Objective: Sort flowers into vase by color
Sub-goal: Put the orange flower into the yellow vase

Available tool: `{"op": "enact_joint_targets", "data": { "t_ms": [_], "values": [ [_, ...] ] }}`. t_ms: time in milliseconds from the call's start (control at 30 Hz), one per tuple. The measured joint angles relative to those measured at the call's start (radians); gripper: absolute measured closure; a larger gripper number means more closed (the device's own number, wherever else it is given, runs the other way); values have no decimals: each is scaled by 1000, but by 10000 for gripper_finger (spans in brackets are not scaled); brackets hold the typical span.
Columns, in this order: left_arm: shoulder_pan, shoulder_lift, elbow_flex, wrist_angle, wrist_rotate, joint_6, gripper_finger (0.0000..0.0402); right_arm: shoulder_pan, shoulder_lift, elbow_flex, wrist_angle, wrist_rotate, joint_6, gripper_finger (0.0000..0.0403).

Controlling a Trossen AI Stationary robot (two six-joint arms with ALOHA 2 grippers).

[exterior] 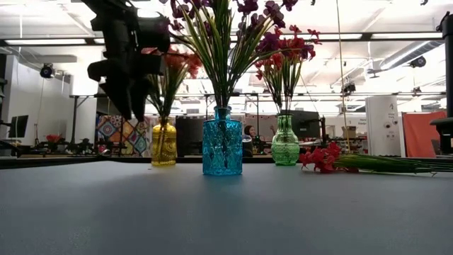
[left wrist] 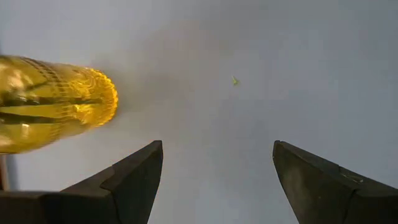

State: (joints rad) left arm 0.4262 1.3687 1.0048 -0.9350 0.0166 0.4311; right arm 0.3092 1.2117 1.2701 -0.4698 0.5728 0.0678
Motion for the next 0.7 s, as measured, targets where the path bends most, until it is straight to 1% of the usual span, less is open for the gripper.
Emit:
{"op": "enact_joint_targets", "data": {
  "t_ms": [167, 600, 700],
  "values": [
    [-12, -2, 35, -46, -8, 1, 116, 0, 0, 0, -1, 0, -1, 199],
    [-13, -8, 112, -55, -7, 59, 116, 0, 0, 0, -8, 0, 0, 199],
    [-14, -9, 126, -89, -6, 59, 116, 0, 0, 0, -13, 0, 0, 199]
  ]
}}
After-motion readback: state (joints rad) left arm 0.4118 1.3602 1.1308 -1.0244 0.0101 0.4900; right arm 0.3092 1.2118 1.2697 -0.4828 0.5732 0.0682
